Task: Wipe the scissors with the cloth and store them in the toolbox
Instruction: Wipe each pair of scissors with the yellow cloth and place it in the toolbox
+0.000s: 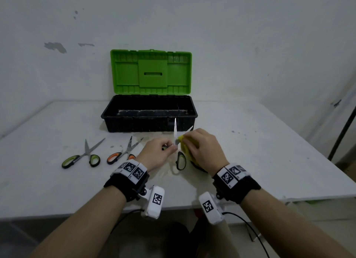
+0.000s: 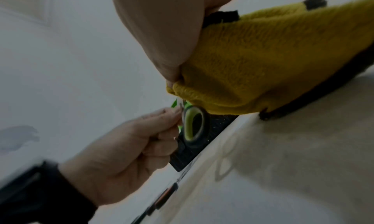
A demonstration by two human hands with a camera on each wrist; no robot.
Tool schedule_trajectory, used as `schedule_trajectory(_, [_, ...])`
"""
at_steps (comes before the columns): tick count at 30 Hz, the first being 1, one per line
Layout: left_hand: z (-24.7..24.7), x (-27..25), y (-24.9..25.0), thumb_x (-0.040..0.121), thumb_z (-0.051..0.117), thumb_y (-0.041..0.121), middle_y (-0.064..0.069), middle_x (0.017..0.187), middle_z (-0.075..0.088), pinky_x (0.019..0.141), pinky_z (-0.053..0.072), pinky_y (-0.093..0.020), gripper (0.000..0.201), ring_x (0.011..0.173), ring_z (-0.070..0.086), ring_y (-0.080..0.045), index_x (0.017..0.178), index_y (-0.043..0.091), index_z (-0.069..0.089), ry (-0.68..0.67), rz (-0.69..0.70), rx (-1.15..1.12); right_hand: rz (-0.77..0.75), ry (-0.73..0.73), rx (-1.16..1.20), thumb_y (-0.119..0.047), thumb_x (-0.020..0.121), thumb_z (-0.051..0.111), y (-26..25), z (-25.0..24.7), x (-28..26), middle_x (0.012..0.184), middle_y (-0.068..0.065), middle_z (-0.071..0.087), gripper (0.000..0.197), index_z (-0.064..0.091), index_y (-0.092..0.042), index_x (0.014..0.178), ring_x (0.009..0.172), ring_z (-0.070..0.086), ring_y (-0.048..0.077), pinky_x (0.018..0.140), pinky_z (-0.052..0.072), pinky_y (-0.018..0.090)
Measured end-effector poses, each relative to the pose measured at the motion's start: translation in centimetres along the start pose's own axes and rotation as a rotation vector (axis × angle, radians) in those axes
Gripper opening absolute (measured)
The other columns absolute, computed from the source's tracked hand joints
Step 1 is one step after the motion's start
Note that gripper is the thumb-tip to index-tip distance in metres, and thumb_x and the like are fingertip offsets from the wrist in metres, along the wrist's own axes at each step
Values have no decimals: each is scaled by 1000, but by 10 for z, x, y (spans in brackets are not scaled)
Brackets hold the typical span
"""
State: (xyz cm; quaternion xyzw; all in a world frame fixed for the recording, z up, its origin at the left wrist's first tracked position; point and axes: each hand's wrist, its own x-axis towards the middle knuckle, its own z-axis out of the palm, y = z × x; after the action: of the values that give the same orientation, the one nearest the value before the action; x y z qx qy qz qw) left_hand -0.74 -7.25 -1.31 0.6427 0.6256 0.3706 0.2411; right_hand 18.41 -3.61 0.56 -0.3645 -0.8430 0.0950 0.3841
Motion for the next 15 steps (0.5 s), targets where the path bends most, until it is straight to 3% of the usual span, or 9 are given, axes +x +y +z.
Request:
schedule_trajectory(4, [1, -1, 2, 94, 62, 42, 2, 75, 62, 75, 49, -37, 29, 76, 58, -16, 74, 22, 62, -15, 88, 93, 2, 24, -3, -30, 94, 61, 1, 9, 1, 95, -1, 62, 14, 71, -22, 98, 80, 61, 20, 70, 53, 40])
schedule_trajectory(7, [-1, -6, -1, 94, 62, 41, -1, 79, 63, 76, 48, -36, 28, 79, 58, -16, 73, 21, 62, -21, 74, 108, 110, 89, -18, -28, 94, 60, 15, 1, 11, 92, 1, 62, 16, 72, -19, 98, 82, 61, 21, 76, 51, 38])
schedule_trajectory(11, [-3, -10, -2, 94, 63, 38, 8, 77, 58, 63, 40, -26, 27, 67, 52, -7, 75, 19, 61, -19, 8, 40, 243, 166, -36, -27, 93, 63, 28, -19, 20, 94, 3, 67, 16, 73, -16, 98, 88, 61, 21, 84, 49, 36])
schedule_trajectory(15, [-5, -6, 1, 95, 63, 37, 12, 67, 54, 57, 36, -22, 26, 57, 48, -2, 77, 18, 63, -3, 15, 33, 97, 114, 3, -26, 92, 64, 7, -17, 9, 92, -2, 67, 13, 73, -19, 98, 84, 61, 13, 79, 49, 26])
